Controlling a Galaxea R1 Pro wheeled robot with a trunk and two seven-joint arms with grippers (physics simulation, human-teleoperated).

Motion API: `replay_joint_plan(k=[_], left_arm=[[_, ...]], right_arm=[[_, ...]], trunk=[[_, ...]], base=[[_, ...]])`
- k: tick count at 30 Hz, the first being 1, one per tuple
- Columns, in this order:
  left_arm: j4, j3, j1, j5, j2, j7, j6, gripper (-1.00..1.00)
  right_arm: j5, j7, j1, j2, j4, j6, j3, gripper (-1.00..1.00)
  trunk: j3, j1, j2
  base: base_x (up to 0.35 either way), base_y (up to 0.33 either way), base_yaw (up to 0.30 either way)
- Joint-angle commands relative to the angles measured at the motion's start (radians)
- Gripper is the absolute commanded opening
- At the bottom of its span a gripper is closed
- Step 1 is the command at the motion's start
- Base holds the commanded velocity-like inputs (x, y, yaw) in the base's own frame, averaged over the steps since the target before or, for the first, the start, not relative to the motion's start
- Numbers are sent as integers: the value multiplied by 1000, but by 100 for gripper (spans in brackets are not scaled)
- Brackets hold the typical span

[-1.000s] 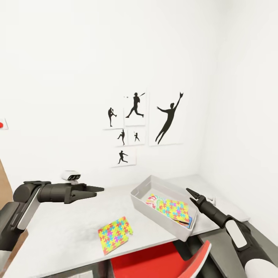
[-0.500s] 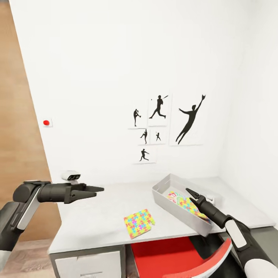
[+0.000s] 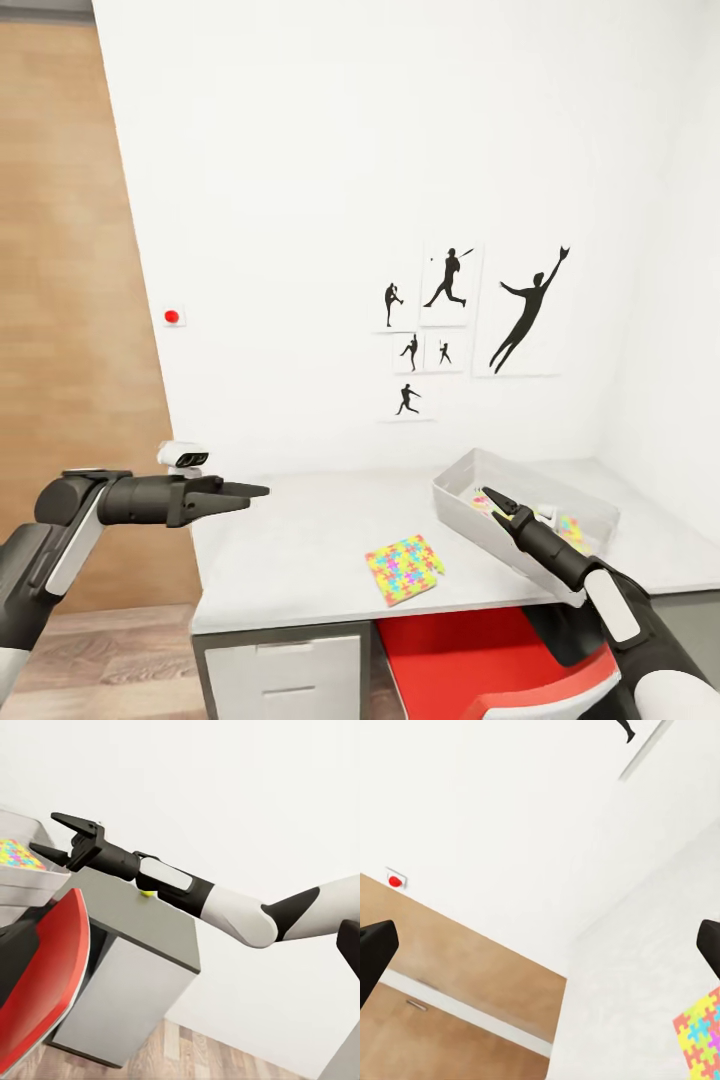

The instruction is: Put all the toys in the child's room - the three board games (two on the bed and one on the table), the two jigsaw puzzles on the table, and the tennis ball on the table - inside the toy box on the table in the child's room.

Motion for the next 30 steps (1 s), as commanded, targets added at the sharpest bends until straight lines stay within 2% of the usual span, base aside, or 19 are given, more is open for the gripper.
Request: replay_joint_plan(k=[1, 14, 21, 24, 27, 30], left_arm=[[1, -2, 0, 2, 0, -3, 11, 100], [1, -2, 0, 2, -1, -2, 11, 100], [1, -3, 0, 2, -1, -1, 11, 100], [1, -2, 0, 2, 0, -1, 11, 100], [1, -4, 0, 1, -1, 0, 11, 100], [1, -4, 0, 1, -1, 1, 11, 100]], right_arm=[[-5, 1, 0, 0, 0, 8, -2, 100], [-4, -5, 0, 5, -2, 6, -2, 100], [3, -21, 0, 9, -4, 12, 6, 100], [5, -75, 0, 11, -3, 15, 9, 100], [4, -183, 0, 11, -5, 26, 10, 100], [4, -243, 0, 9, -17, 50, 10, 100]], trunk=[[-1, 0, -1], [0, 0, -1], [-5, 0, -1], [-10, 0, -1], [-14, 0, -1], [-18, 0, -1]], base=[[-3, 288, 1], [-1, 280, 0], [0, 72, 49], [0, 8, 110], [0, 3, 118], [0, 1, 121]])
